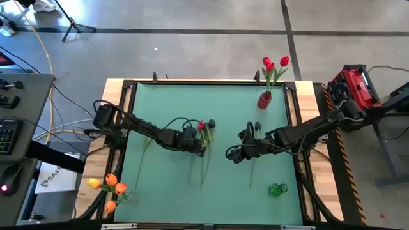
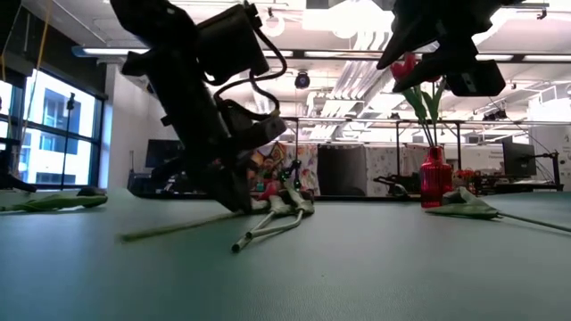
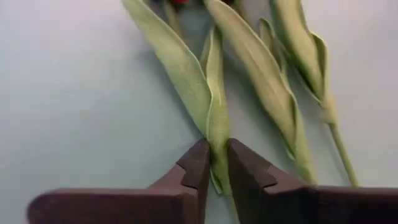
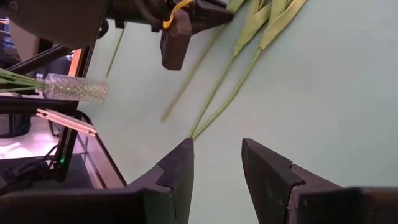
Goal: Sort flowers into vase by color
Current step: Put the red tulip into the red vase
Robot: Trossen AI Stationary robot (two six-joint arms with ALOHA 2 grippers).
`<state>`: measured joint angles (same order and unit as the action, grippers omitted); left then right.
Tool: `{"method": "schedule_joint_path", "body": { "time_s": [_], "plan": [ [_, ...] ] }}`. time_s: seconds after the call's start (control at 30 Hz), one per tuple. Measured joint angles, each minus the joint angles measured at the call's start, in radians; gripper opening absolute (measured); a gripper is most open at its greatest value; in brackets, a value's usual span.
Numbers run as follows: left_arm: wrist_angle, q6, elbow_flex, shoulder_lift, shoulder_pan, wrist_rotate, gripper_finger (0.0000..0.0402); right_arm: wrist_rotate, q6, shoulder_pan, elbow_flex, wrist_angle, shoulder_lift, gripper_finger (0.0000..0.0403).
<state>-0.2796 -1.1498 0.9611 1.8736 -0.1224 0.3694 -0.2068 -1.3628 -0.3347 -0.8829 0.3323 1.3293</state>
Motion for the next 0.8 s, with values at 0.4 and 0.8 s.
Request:
{"method": "schedule_joint_path", "body": {
  "time_s": [0.4, 0.8],
  "plan": [
    [-0.013, 0.029, -0.009, -0.115, 0.007, 0.007, 0.0003, -0.001, 0.02, 0.0, 0.0, -0.003, 0.0, 0.0124],
    [0.168, 0.352, -0.005, -0.436, 0.027, -0.01, 0.0001, -0.142, 0.298, 0.013, 0.0, -0.348, 0.0, 0.0124]
  ]
}}
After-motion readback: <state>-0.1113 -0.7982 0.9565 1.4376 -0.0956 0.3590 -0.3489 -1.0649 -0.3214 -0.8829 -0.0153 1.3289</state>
